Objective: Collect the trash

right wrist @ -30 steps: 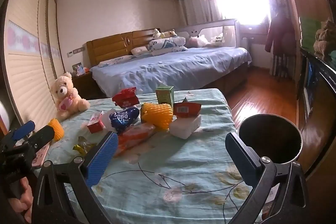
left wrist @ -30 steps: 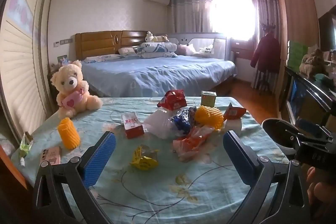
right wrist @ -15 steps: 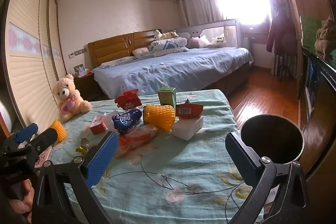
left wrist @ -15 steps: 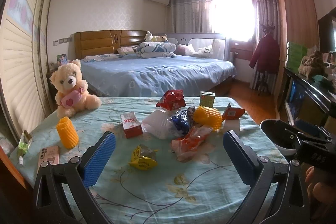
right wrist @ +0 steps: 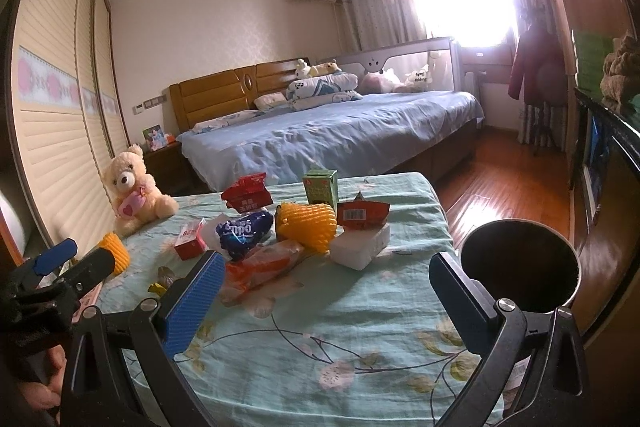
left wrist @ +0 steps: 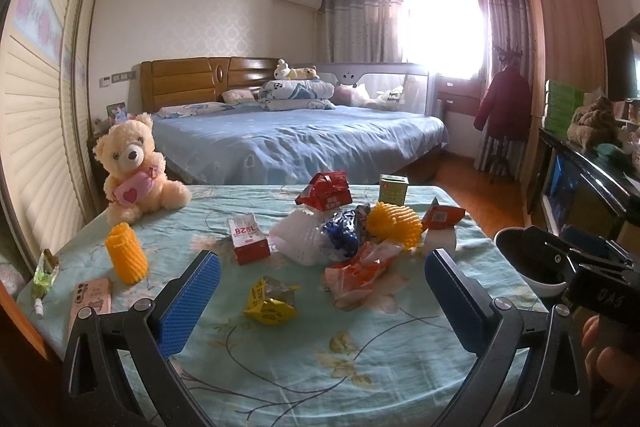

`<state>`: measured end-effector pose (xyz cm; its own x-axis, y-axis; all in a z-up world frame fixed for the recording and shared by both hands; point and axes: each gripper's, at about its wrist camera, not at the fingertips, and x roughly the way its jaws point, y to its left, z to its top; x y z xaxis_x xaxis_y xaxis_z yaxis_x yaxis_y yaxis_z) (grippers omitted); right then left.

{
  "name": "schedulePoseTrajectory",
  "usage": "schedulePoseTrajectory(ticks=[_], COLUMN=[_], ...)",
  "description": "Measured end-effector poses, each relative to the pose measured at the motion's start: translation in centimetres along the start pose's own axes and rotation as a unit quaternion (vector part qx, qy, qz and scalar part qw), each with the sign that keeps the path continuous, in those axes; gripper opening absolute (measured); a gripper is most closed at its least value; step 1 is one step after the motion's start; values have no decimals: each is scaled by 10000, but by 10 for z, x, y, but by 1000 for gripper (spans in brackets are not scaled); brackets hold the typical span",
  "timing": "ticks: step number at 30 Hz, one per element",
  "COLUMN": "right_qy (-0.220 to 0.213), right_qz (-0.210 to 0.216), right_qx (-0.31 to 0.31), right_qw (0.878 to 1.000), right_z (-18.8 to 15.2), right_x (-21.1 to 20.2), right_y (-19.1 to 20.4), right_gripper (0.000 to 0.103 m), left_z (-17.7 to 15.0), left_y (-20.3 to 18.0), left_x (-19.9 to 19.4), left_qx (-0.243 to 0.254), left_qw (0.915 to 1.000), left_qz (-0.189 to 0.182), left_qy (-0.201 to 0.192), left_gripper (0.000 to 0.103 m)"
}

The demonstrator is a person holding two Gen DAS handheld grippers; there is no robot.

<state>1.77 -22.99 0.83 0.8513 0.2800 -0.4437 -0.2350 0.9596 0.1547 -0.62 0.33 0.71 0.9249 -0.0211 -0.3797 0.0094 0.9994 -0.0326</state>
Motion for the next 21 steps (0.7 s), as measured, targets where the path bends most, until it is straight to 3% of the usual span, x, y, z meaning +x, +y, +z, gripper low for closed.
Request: schedulePoseTrajectory(ticks=[21], right_qy=[10], right_qz=[27], right_qx=[17], right_qw=[10000], right_z=[1], right_x=[1], right_y=[6], right_gripper=[102], left_z=[-1], left_y=[0], left_x=[1], left_qx=[-7], left_qw=[10000], left_qz=[-8], left_qy=[15], left_gripper=[102])
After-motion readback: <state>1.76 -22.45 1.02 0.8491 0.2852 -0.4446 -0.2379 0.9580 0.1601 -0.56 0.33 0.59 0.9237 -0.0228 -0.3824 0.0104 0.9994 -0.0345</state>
